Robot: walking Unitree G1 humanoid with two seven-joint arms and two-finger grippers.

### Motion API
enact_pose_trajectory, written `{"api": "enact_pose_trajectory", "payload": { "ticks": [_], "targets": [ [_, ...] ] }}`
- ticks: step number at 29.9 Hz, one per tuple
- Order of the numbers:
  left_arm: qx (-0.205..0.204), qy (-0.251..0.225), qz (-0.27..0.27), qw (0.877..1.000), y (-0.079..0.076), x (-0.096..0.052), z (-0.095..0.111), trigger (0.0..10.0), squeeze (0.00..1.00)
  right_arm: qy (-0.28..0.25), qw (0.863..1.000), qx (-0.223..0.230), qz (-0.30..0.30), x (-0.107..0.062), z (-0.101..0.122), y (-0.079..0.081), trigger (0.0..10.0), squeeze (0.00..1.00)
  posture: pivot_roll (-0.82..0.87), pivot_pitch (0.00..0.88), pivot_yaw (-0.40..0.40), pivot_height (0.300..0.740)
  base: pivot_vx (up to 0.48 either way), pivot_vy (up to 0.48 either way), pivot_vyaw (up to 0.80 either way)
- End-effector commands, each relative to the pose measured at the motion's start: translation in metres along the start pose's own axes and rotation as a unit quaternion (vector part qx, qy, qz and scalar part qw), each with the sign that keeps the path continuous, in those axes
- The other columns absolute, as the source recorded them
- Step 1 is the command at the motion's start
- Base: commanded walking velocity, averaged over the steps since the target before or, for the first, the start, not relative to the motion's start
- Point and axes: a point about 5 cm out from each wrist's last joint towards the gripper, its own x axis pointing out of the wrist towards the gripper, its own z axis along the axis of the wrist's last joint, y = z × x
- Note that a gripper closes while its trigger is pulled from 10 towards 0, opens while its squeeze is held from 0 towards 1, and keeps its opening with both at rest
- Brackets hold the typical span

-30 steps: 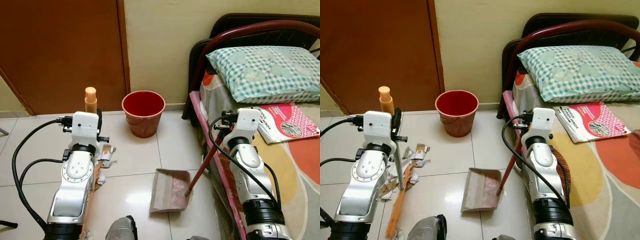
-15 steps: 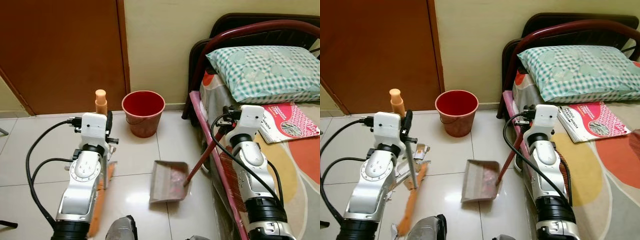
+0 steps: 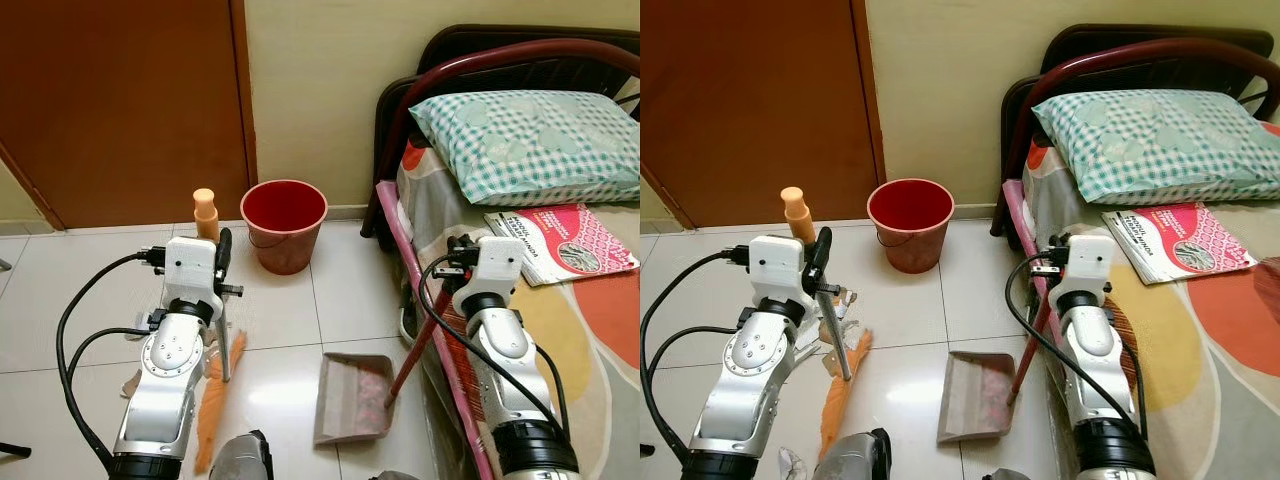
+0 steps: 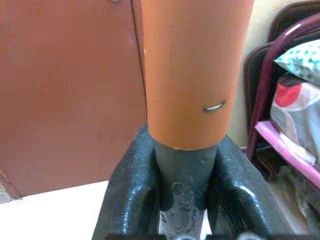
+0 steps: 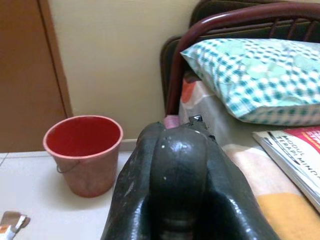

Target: Sweep floor

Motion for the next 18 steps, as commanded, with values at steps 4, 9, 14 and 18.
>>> {"api": "enact_pose_trajectory", "payload": {
  "ticks": [4,9,14,18],
  "targets": [
    [0.004,-0.037,-0.004,0.999,0.000,0.001,0.017,10.0,0.00,-0.020,1.000,-0.009,0.010,0.006,0.008,0.003,10.0,0.00,0.05,0.017,-0.081,0.740,0.000,0.000,0.00],
    [-0.013,-0.008,-0.063,0.998,-0.012,-0.008,0.008,10.0,0.00,-0.013,1.000,-0.023,0.000,0.007,0.006,-0.003,10.0,0.00,0.05,0.034,-0.080,0.740,0.000,0.000,0.00],
    [-0.033,0.012,-0.123,0.992,-0.028,-0.015,0.006,10.0,0.00,-0.004,0.999,-0.028,-0.019,0.010,0.003,-0.007,10.0,0.00,0.05,0.046,-0.075,0.740,0.000,0.000,0.00],
    [-0.043,0.017,-0.177,0.983,-0.045,-0.019,0.009,10.0,0.00,-0.001,0.999,-0.036,-0.026,0.011,0.001,-0.006,10.0,0.00,0.05,0.049,-0.073,0.740,0.000,0.000,0.00]
  ]
}}
